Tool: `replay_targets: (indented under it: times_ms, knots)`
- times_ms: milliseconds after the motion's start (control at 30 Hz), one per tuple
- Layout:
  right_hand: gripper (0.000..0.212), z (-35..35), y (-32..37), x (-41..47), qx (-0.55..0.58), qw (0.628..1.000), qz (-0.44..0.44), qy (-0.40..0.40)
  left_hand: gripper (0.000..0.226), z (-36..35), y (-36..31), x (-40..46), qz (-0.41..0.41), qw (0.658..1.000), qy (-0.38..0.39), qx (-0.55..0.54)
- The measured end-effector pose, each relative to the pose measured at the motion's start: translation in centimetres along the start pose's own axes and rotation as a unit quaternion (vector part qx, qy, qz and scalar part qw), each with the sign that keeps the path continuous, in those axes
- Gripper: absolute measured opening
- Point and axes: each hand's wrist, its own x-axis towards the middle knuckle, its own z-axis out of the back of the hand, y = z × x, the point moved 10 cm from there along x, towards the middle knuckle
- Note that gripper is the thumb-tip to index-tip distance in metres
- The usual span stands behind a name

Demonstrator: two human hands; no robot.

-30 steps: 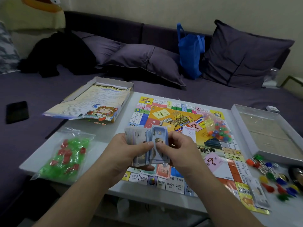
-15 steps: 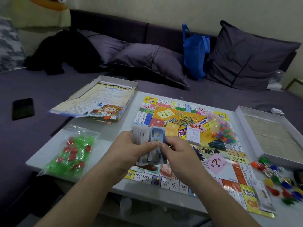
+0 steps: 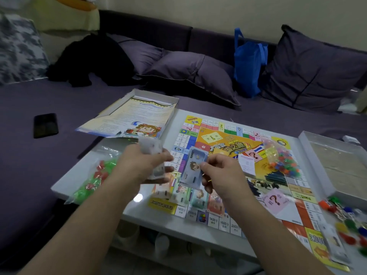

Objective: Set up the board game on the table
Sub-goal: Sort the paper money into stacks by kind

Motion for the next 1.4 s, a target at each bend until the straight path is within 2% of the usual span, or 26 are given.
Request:
replay_targets:
  times_ms: [67, 167, 267, 400, 567, 667, 700, 867, 933, 1067, 1133, 1267, 1333, 1400]
  knots:
    - [0.007, -2.1, -0.4, 0.8, -0.032, 0.999, -0.012, 0.008, 0.027, 2.6, 0.2, 0.9, 0.02, 0.998, -0.05, -0.038]
    - [0.004, -6.6, -1.6, 2.3, -0.07, 0.996, -0.034, 0.033, 0.025, 4.6, 0.3, 1.8, 0.042, 0.994, -0.076, -0.063]
    - [0.017, -10.3, -2.3, 3.7, -0.159, 0.986, -0.027, 0.031, 0.021, 5.1, -0.2, 2.0, 0.038, 0.993, -0.089, -0.061]
    - [0.038, -13.5, -1.5, 4.0, -0.205, 0.978, 0.011, 0.042, 0.025, 4.9, -0.8, 2.1, 0.021, 0.994, -0.094, -0.05]
    - [0.024, -15.2, -0.1, 2.4, -0.297, 0.943, 0.142, 0.039, 0.019, 4.6, -0.8, 2.2, 0.023, 0.992, -0.082, -0.095]
    - [0.004, -15.5, 0.1, 1.7, -0.363, 0.916, 0.164, 0.044, 0.017, 4.0, -0.8, 2.0, 0.022, 0.992, -0.07, -0.105]
    - [0.007, -15.5, 0.1, 1.6, -0.37, 0.913, 0.167, 0.049, 0.017, 3.8, -0.9, 1.9, 0.021, 0.992, -0.066, -0.108]
    - [0.029, -13.3, 0.8, 1.4, -0.321, 0.932, 0.169, 0.021, 0.02, 2.7, -1.5, 0.9, 0.011, 0.991, -0.038, -0.127]
    - [0.042, -11.2, 0.8, 1.5, -0.305, 0.942, 0.141, 0.017, 0.021, 1.8, -1.7, 0.4, 0.006, 0.992, -0.013, -0.125]
    - [0.041, -5.1, 1.9, 0.0, -0.229, 0.966, 0.118, 0.028, 0.021, -1.3, -1.5, -0.9, 0.008, 0.994, 0.058, -0.096]
    - [0.049, -2.5, 3.3, -1.6, -0.215, 0.963, 0.155, 0.049, 0.022, -3.2, -1.0, -1.6, 0.012, 0.993, 0.095, -0.073]
    - [0.077, -1.0, 4.5, -5.3, -0.233, 0.932, 0.23, 0.157, 0.03, -7.1, 0.8, -2.9, 0.016, 0.987, 0.158, -0.017]
    - [0.088, -0.2, 4.0, -5.8, -0.233, 0.928, 0.237, 0.166, 0.035, -8.9, 1.6, -3.5, 0.015, 0.984, 0.179, 0.007]
    - [0.086, 0.9, 3.7, -5.6, -0.226, 0.934, 0.236, 0.142, 0.037, -10.2, 2.2, -4.0, 0.015, 0.98, 0.196, 0.012]
